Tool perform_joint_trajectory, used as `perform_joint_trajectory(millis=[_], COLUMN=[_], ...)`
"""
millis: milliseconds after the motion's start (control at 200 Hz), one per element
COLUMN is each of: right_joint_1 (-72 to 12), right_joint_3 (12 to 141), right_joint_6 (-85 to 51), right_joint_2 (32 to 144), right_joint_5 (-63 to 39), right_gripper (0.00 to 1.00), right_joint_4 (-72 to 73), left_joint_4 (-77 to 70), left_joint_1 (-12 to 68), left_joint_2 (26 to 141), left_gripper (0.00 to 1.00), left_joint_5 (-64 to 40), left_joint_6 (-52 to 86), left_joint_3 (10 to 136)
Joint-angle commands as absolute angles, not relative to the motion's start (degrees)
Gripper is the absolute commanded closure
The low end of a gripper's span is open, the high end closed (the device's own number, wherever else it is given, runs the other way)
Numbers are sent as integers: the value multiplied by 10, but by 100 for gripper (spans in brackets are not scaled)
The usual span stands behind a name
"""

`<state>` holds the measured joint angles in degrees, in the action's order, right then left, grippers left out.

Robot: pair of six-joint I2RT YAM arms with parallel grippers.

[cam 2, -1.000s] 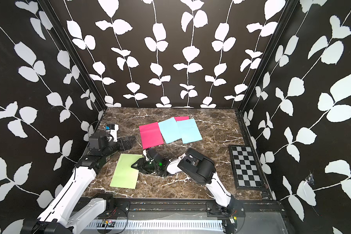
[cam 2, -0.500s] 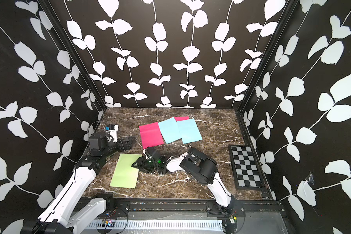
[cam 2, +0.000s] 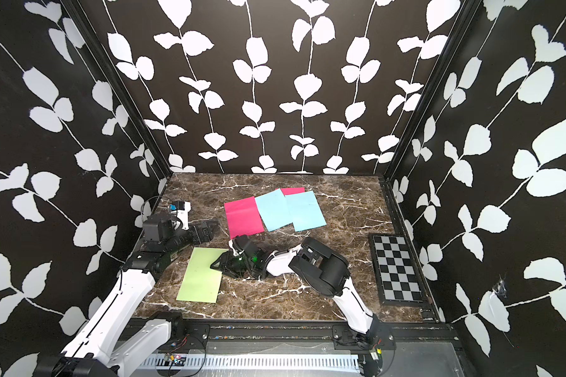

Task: Sort the scattered colored papers by color
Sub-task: Place the colored paper.

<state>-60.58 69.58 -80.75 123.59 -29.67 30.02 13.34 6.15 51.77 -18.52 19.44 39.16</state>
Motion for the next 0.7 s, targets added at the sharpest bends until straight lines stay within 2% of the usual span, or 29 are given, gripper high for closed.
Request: perform_joint_trajectory(millis=[0, 70, 345, 695], right_joint_1=[-603, -603, -600, -595], right_joint_3=[713, 710, 710, 723], right_joint_6=[-823, -819, -790, -795], right_joint_2=[1242, 1238, 1211, 1226], right_joint_5=[-301, -298, -288, -299], right_gripper=[48, 42, 38, 36], right_joint_4=[297, 290, 233, 246], left_joint_4=[124, 123, 113, 111], left_joint_1=[57, 57, 57, 56], left_joint_2=[508, 510, 523, 527], left_gripper=[1, 1, 1, 1], left_joint_5=[-195, -195, -204, -205], left_joint_6=[186, 186, 187, 187], left_joint_3=[389, 391, 392, 387])
